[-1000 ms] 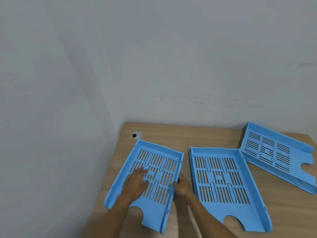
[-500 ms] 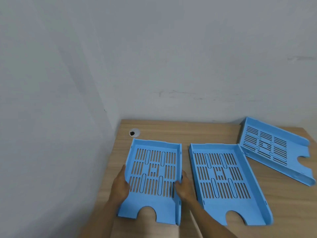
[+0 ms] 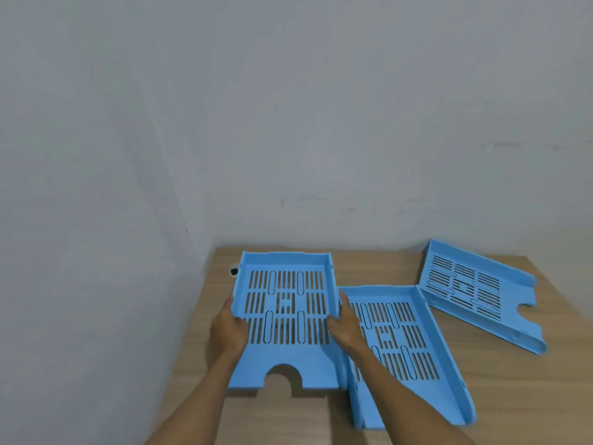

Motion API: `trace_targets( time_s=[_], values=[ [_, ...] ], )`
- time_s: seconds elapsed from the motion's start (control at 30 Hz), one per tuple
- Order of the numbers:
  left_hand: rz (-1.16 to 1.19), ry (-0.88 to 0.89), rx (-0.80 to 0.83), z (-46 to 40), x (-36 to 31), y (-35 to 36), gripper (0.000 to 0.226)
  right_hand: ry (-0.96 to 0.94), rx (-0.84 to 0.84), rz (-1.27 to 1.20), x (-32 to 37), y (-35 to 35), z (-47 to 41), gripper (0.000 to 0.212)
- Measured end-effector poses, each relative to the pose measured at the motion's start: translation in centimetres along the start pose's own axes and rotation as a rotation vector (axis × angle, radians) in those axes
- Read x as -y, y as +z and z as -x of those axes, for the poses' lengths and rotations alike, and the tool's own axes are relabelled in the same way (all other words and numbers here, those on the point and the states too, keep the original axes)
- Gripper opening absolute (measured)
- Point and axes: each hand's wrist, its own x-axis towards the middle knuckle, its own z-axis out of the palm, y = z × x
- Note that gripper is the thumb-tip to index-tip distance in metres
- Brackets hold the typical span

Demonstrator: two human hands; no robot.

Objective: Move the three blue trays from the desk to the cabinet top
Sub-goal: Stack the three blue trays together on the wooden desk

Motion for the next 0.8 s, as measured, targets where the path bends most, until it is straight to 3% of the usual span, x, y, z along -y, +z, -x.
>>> trace_targets(
  time_s=[0.23, 0.5, 0.8],
  values=[
    [0.137, -0.020, 0.049, 6.2, -6.7, 5.0, 0.027, -0.016, -0.079, -0.041, -3.1, -9.5, 1.5, 0.069],
    [0.154, -0.050, 0.066, 14.0, -9.5, 12.8, 0.042, -0.030, -0.031, 0.028, -8.2, -20.1, 3.5, 0.065],
    [0.172, -0.053, 0.087, 19.7, -10.5, 18.2, 0.054, 0.023, 0.023, -0.067, -13.3, -26.0, 4.0, 0.073]
  ],
)
